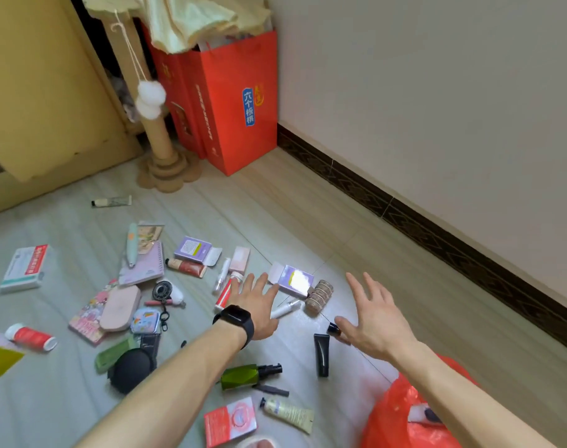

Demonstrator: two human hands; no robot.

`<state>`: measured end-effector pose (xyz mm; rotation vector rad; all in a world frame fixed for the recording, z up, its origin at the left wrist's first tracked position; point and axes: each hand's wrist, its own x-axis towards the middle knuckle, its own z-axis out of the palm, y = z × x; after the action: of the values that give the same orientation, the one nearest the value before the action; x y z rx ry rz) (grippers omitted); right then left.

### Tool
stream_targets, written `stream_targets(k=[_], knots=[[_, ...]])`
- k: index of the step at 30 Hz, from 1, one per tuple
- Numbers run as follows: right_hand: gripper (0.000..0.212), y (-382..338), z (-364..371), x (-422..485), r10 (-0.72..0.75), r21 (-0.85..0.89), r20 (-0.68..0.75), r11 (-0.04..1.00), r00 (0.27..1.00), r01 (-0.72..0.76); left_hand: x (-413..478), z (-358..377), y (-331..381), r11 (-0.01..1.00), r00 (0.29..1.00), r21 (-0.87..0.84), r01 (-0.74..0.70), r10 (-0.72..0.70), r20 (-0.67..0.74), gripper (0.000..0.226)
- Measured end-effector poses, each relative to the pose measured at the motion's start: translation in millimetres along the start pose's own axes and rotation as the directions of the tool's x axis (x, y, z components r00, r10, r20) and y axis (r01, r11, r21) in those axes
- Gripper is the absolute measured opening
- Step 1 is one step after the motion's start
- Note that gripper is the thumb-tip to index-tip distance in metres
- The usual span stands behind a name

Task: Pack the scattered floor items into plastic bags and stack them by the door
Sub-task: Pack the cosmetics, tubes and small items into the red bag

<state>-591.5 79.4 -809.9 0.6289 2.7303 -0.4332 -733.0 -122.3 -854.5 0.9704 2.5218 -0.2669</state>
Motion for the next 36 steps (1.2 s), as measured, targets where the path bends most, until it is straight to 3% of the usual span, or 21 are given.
stream_targets(k=[7,12,14,18,22,25,28,30,32,36], knots=[[0.099,1,112,47,0.192,-0.041,0.218,0.981,0.957,-0.188,71,68,39,0.986,0.995,-0.161,-0.029,0.044,0.087,0.084],[0.071,-14,185,14,0.200,-0.114,0.100,0.975,0.975,-0.188,64,109,46,0.971,0.990,-0.235,-0.039,0.007,-0.138,0.061],[0.067,-24,198,0,0.201,-0.117,0.066,0.974,0.977,-0.192,52,121,40,0.941,0.991,-0.339,-0.011,-0.035,-0.129,0.062],[0.075,-33,186,3,0.204,-0.104,0.137,0.976,0.969,-0.191,40,121,26,0.877,0.995,-0.478,0.039,-0.080,-0.067,0.051],[0.071,-27,142,13,0.133,-0.004,0.202,0.991,0.970,-0.135,31,88,22,0.828,0.989,-0.559,-0.052,-0.033,-0.142,0.046],[0.066,-19,96,1,-0.015,0.057,0.049,0.998,0.999,0.012,18,43,31,0.808,0.963,-0.551,-0.208,0.069,-0.262,0.049],[0.065,-5,60,-36,-0.059,0.164,-0.143,0.983,0.988,0.083,5,-1,56,0.784,0.928,-0.527,-0.326,0.160,-0.336,0.048],[0.064,9,43,-71,-0.003,0.233,-0.272,0.970,0.962,0.069,-5,-25,81,0.747,0.901,-0.526,-0.407,0.233,-0.367,0.047],[0.063,28,38,-109,0.149,0.398,-0.390,0.917,0.909,0.020,-17,-44,114,0.691,0.854,-0.513,-0.510,0.333,-0.399,0.048],[0.062,79,64,-177,0.557,0.699,-0.339,0.688,0.758,-0.193,-44,-58,187,0.604,0.737,-0.421,-0.676,0.551,-0.392,0.050]])
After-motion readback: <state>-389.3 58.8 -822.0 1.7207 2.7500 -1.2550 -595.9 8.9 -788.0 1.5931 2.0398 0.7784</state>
